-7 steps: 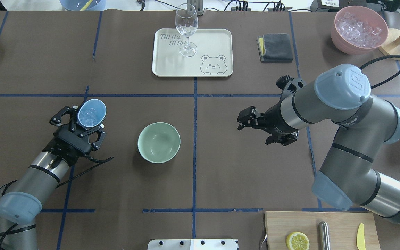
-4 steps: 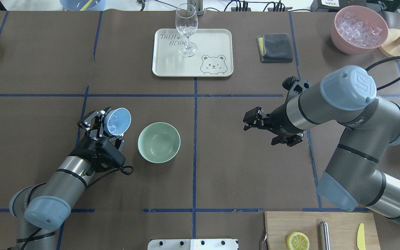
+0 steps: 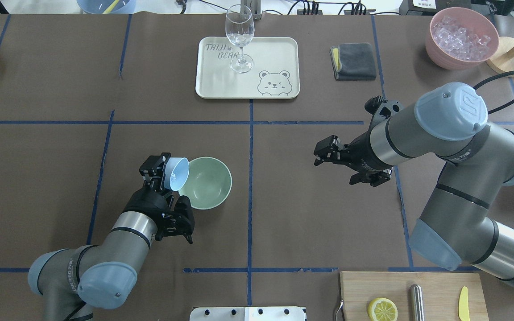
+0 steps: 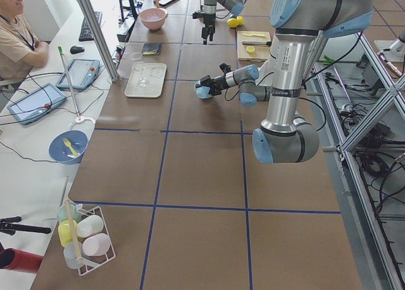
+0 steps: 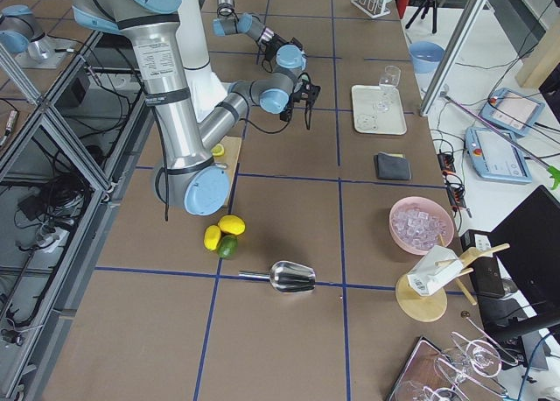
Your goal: Pour ice into bowl
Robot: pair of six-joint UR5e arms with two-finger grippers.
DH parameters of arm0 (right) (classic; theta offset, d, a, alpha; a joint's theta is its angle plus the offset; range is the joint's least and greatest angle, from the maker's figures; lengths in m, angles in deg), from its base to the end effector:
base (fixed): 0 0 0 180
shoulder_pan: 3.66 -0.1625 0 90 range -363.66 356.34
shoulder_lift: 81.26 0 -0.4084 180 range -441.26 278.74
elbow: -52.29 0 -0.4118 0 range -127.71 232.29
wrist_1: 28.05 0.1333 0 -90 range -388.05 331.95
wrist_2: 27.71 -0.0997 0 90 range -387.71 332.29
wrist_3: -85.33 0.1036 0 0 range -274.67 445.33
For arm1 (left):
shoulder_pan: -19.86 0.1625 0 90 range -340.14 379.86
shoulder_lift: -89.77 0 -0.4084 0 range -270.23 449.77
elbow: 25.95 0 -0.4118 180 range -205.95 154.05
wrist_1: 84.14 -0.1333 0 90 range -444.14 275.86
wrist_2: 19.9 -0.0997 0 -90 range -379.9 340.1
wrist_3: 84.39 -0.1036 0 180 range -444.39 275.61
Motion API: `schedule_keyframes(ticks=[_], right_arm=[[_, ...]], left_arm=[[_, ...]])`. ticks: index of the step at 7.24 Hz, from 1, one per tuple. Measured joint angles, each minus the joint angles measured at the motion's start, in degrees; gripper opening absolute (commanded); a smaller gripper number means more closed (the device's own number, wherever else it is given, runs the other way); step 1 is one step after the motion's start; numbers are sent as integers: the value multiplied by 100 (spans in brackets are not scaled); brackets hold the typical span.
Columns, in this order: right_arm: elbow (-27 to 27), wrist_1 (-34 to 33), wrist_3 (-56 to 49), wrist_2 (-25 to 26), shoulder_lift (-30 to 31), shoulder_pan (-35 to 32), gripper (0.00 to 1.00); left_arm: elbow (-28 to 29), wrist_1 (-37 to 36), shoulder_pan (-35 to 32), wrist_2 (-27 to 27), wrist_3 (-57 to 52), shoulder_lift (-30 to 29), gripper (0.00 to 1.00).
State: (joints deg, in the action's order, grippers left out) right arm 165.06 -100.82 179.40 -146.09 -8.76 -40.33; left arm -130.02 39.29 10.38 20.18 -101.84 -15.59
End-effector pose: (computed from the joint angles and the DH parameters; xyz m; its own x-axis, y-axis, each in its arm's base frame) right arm -0.4050 -0.4063 0.2507 0.4154 0.3871 0.8231 -0.2340 0.9199 -0.3146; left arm 0.5289 -0.3038 0.2957 0.6069 0.5214 0.5998 -0.6624 -0.0851 0.7443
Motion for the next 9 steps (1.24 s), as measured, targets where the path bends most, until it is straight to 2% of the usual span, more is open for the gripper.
schedule_keyframes(ticks=[2, 4, 6, 7, 9], right_arm=[[172, 0, 13, 117, 45, -9, 100], [215, 0, 21, 215, 134, -6, 100], [201, 0, 24, 232, 170, 3, 100], [192, 0, 24, 230, 170, 7, 100], [182, 0, 24, 228, 162, 19, 100]], left_arm=[[-118, -975, 77, -74, -546, -241, 0], [-293, -2516, 107, -174, -892, -723, 0], [-346, -3618, 202, -303, -970, -957, 0], [-349, -4082, 243, -383, -975, -1054, 0], [-340, -4492, 275, -517, -927, -1150, 0]])
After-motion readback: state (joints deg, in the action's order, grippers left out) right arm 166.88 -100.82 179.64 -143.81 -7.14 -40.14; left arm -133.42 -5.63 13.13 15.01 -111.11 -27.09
